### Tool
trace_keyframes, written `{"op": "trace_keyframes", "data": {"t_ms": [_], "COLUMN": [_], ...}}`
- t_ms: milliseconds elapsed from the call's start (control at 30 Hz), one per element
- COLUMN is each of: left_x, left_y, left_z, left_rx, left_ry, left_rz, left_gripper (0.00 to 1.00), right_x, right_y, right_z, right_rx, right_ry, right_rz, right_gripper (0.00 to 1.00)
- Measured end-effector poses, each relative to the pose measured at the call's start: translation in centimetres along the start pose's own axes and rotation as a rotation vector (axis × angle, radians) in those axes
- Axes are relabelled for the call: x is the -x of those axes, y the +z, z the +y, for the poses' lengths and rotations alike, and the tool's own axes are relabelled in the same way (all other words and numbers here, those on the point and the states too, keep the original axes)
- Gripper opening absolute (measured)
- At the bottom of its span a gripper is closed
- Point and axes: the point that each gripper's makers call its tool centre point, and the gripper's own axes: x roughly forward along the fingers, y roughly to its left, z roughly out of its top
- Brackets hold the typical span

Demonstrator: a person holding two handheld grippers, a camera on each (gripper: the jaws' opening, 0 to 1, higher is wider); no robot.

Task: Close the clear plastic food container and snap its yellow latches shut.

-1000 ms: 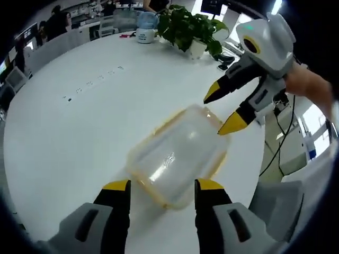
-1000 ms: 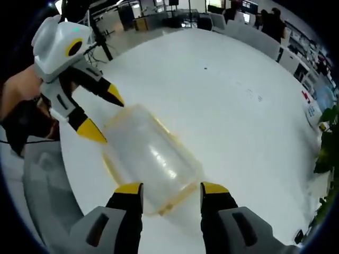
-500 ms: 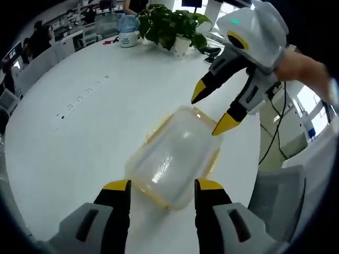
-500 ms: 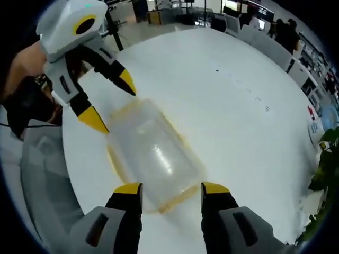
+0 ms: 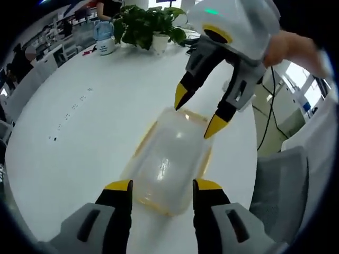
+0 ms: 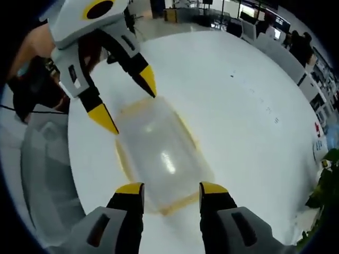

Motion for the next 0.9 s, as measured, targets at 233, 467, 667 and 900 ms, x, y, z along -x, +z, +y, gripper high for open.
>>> {"op": "trace_keyframes", "data": {"t_ms": [233, 467, 667, 900], "left_x": [-0.3, -0.8, -1.1, -1.6], "left_y": [0.6, 0.9, 1.2, 1.2], "left_z": [-0.2, -0.6, -1.1, -1.4], "left_rx": [-0.066, -0.126, -0.148, -0.162], "left_ry": [-0.014, -0.034, -0.046, -0.058], "left_rz": [-0.003, 0.002, -0.004, -0.002], "left_gripper": [0.44, 0.43, 0.41, 0.41], "right_x": [-0.1, -0.3, -0.5, -0.6], "right_y": [0.1, 0.6, 1.1, 1.4], "right_z": [0.3, 0.4, 1.0, 1.1], "right_rx": [0.041, 0.11, 0.15, 0.17], "right_ry": [0.03, 0.037, 0.057, 0.065], "right_rz": [-0.004, -0.011, -0.027, -0.033], "right_gripper": [0.36, 0.36, 0.37, 0.36]}}
